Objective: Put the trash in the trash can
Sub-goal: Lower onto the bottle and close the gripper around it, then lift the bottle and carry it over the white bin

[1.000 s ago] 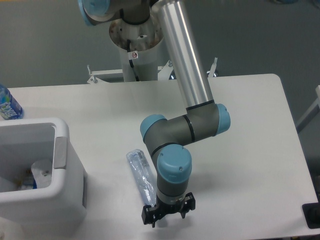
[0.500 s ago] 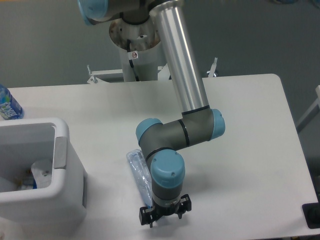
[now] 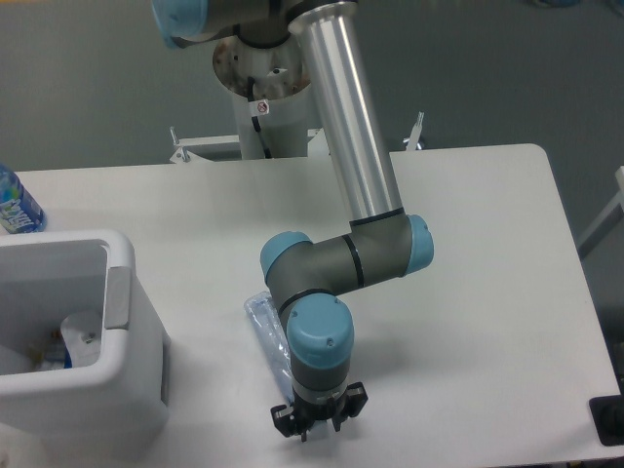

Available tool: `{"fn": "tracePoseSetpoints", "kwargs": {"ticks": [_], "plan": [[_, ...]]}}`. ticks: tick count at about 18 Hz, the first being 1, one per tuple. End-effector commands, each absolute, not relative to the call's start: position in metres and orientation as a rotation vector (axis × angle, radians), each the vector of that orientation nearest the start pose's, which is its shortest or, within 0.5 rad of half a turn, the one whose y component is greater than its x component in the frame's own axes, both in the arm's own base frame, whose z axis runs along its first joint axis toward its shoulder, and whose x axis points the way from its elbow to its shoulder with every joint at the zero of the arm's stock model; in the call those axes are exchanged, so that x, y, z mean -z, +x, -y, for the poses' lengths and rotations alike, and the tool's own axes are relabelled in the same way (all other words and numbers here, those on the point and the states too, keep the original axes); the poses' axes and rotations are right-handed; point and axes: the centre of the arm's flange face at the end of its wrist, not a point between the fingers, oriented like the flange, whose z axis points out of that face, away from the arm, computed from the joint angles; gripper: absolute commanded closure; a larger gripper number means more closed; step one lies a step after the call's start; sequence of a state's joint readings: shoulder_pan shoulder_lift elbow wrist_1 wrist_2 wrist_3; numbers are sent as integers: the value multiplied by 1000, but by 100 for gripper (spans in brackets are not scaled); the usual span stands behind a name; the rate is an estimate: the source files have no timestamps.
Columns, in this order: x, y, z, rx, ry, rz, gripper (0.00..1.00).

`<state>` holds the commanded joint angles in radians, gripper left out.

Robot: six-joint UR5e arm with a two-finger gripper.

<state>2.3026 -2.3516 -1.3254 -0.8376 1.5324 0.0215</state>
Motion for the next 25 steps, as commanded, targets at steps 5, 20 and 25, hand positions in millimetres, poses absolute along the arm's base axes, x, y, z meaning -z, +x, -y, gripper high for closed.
{"fn": "tracePoseSetpoints", "kwargs": {"ticks": [5,20,25], "plan": [[-189,-401,-653,-63,-2761,1016,70],[-389,-437,-638,-32,-2396,887,74],[-495,-433,-628,-37,-2184,758,73]]}}
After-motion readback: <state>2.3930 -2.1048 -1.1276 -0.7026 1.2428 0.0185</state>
